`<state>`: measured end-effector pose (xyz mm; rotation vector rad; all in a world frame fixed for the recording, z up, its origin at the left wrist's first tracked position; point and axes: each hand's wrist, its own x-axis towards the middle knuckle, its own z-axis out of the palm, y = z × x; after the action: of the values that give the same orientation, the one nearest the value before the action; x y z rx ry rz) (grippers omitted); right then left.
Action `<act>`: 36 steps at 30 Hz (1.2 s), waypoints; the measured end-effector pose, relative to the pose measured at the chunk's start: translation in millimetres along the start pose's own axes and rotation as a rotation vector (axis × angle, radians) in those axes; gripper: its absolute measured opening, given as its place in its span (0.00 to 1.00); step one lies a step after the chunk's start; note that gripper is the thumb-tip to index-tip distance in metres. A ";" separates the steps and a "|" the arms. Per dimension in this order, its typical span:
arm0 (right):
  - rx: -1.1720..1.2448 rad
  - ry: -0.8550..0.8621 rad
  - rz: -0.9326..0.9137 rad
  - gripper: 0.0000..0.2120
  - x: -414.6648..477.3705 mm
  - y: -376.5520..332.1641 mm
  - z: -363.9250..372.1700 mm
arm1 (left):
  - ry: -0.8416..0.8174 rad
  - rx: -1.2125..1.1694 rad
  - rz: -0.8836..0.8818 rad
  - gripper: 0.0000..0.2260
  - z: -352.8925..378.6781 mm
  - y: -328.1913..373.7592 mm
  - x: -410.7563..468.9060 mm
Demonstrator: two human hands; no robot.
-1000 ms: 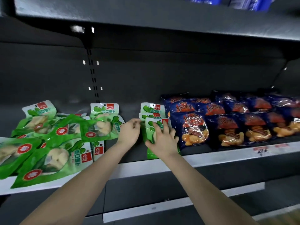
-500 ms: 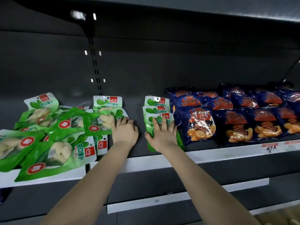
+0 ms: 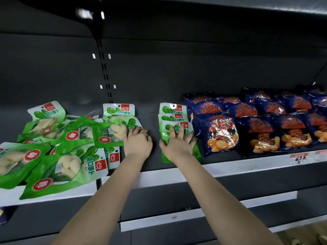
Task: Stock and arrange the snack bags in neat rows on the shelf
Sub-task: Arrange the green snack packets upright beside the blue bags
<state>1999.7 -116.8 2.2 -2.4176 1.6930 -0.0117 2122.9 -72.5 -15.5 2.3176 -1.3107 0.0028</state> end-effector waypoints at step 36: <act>0.204 0.239 -0.224 0.15 4.0 -4.1 4.9 | 0.040 0.003 0.027 0.17 -0.8 -4.7 -0.4</act>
<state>2005.5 -118.4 -2.4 -2.5121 1.4148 -0.4984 2126.6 -69.8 -16.7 2.2903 -1.3230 0.0592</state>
